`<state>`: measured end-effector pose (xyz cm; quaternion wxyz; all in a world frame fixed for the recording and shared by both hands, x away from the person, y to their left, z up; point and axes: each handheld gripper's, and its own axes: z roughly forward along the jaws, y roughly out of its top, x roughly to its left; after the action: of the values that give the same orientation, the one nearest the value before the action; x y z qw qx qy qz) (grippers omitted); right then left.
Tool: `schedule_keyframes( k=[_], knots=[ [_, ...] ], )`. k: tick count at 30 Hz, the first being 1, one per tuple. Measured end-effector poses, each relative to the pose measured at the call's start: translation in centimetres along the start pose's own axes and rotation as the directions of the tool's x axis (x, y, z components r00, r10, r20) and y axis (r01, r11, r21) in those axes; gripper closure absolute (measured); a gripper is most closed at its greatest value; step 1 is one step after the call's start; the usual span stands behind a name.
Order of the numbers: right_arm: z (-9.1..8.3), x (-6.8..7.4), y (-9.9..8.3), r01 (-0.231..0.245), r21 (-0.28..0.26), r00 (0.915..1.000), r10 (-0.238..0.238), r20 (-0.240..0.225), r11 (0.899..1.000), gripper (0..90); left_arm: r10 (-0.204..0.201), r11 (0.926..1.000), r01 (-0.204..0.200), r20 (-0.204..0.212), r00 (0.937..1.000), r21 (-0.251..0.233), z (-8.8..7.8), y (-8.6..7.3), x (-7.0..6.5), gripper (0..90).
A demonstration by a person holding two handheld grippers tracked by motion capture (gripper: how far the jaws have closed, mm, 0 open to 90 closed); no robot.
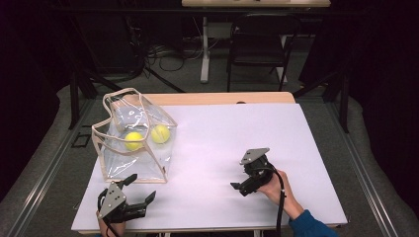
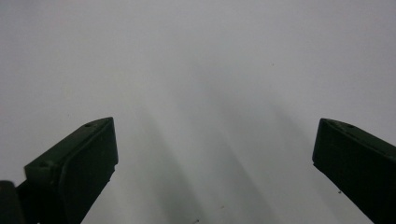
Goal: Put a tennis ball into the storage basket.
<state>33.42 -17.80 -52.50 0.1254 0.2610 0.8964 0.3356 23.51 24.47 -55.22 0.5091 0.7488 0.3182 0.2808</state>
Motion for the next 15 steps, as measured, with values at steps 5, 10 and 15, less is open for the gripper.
schedule_keyframes(
  k=[5,10,15],
  knots=[
    [-0.3,0.1,-0.9,-0.014,-0.003,0.9999,0.014,0.005,1.000,0.0,-0.002,1.0000,0.002,-0.001,1.0000,0.001,0.0,0.0,0.0,16.0],
    [-0.7,0.2,-1.7,-0.022,-0.006,0.9996,0.022,0.018,1.000,0.0,-0.002,1.0000,0.002,-0.001,1.0000,0.002,0.0,0.0,0.0,16.0],
    [-0.9,0.3,-2.5,-0.036,-0.005,0.9990,0.036,0.026,0.999,0.0,-0.002,1.0000,0.002,-0.002,1.0000,0.002,0.1,0.0,0.0,16.0]
  ],
)
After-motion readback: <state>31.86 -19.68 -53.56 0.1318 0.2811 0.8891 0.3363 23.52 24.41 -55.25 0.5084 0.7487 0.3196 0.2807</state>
